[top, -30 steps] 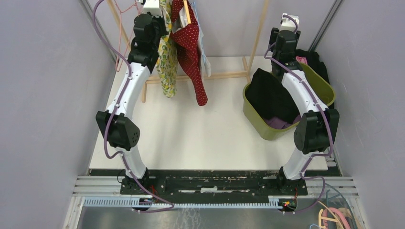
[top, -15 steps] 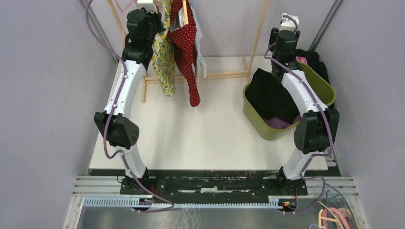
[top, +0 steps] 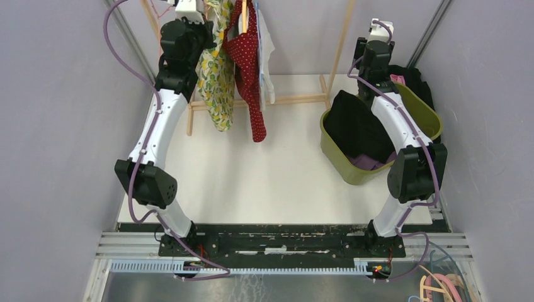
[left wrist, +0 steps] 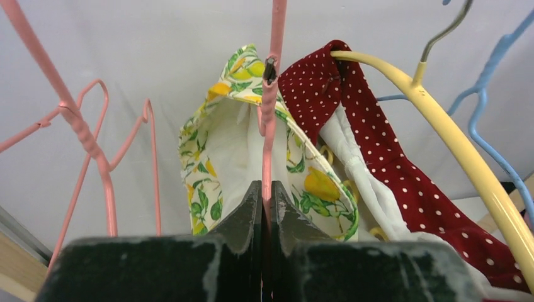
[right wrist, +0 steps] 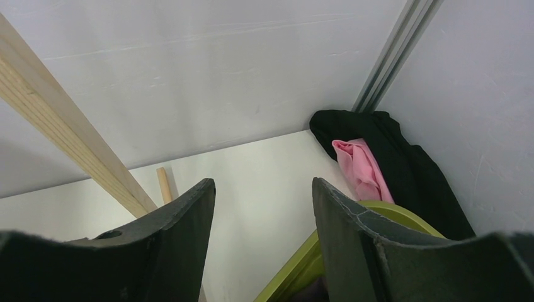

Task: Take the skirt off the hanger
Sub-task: Pick up the hanger from the clothesline.

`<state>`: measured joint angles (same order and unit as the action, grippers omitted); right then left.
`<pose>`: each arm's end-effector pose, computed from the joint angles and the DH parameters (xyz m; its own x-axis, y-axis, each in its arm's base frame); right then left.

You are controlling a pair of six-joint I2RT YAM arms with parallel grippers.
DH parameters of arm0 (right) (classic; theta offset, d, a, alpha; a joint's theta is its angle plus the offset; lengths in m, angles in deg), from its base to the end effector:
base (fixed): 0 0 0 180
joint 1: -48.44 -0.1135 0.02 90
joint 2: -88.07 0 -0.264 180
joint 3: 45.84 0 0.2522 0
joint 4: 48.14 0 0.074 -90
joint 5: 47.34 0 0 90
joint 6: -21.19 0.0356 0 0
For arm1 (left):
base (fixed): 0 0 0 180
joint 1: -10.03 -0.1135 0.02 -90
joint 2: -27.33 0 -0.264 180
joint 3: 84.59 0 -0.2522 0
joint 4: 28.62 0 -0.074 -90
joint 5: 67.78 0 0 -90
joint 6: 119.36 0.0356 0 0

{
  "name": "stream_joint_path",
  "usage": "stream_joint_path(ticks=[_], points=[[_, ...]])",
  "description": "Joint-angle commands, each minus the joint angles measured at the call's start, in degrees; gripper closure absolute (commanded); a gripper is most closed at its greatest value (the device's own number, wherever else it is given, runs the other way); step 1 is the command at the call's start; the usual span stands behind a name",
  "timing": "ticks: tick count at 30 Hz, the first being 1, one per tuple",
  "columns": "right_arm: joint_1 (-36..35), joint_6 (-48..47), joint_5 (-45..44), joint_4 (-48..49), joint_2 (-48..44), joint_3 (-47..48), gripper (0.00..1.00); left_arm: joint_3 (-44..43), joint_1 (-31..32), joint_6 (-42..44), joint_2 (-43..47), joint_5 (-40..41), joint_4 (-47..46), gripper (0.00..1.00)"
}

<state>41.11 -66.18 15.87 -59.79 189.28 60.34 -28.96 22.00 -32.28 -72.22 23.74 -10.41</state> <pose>0.4262 0.0386 0.3820 -0.1001 0.0284 -0.9946 0.3351 0.9422 -0.0068 0.3930 -0.0824 0.4923 0.1032 -0.0739 -0.9919 0.1871 0.9809 -0.0537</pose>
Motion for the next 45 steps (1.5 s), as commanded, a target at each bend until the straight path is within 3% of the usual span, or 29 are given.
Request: stream_joint_path(ticks=[1, 4, 14, 34, 45], points=[[0.27, 1.0, 1.43, 2.18, -0.39, 0.39, 0.36, 7.86, -0.06, -0.63, 6.81, -2.34, -21.3, 0.97], [0.22, 0.98, 1.92, 2.18, -0.18, 0.39, 0.36, 12.09, -0.24, -0.77, 5.06, -3.0, -32.42, 0.97], [0.26, 0.1, 1.74, 2.0, 1.5, 0.85, 0.36, 10.37, -0.96, -4.36, -5.55, -7.86, -49.56, 0.97], [0.21, 1.26, 2.88, 1.35, 2.15, 0.86, 0.37, 16.84, -0.98, -0.19, 4.71, -8.46, -47.98, 0.97], [-0.2, 1.51, 5.79, -0.09, 0.22, -0.59, 0.38, 26.91, -0.91, 4.94, 16.84, -9.03, -36.03, 0.97]])
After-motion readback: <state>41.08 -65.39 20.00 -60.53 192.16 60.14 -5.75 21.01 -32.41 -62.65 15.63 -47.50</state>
